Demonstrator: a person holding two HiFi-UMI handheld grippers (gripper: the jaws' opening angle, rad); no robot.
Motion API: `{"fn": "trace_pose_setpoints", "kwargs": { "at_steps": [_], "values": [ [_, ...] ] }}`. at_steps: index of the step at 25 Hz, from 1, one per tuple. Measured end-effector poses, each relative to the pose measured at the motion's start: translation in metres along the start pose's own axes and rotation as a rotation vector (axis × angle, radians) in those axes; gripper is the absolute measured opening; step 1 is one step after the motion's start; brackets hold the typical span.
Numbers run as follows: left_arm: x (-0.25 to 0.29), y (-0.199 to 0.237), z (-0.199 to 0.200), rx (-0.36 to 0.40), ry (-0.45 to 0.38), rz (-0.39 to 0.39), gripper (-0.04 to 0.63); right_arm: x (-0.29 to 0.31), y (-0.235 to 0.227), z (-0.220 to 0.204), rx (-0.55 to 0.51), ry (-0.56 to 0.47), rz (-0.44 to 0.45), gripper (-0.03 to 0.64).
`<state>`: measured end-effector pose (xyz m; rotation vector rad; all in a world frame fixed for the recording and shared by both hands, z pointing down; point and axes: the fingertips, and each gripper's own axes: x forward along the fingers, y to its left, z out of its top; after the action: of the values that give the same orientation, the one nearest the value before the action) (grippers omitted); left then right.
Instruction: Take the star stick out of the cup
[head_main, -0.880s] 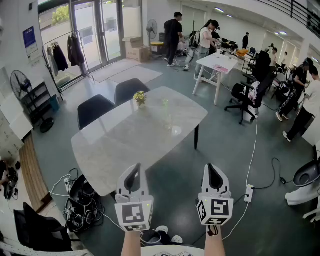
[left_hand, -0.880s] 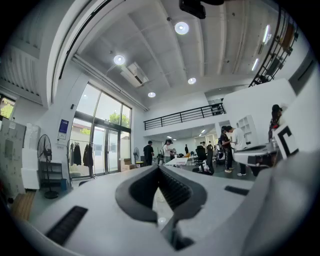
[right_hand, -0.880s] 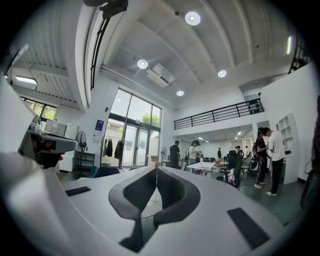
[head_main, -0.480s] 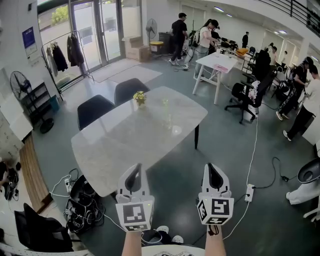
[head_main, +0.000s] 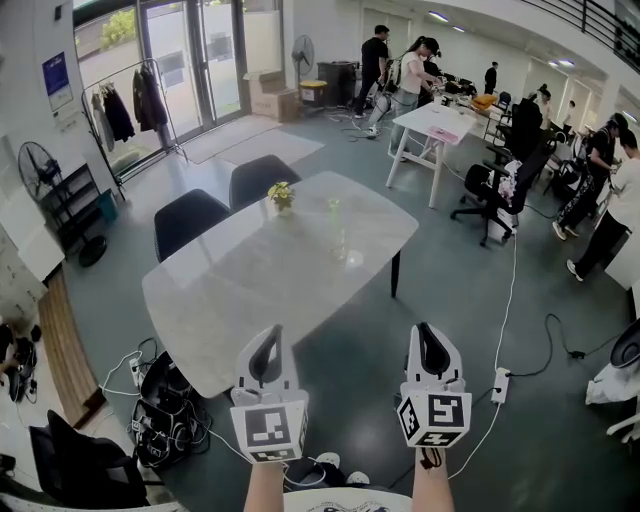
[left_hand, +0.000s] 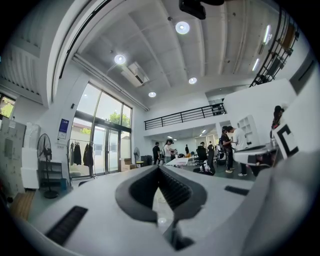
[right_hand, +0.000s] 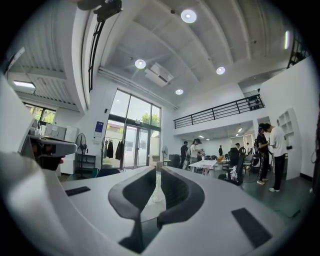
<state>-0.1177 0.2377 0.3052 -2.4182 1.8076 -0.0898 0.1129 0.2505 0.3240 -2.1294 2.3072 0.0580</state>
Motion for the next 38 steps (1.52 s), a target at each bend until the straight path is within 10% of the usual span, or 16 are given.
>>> {"fn": "trace_pose_setpoints", "kwargs": {
  "at_steps": [6, 38],
  "values": [
    [0.012, 0.013, -0.005, 0.001, -0.002, -0.015, 0.0, 0.016, 0.02, -0.004, -0.007, 0.018, 0.033, 0.161],
    [0.196, 0.009, -0.028, -0.008, 0.074, 0.057, 0.0, 0.202, -0.047, -0.029, 0.013, 0.064, 0.135, 0.161]
  ]
}}
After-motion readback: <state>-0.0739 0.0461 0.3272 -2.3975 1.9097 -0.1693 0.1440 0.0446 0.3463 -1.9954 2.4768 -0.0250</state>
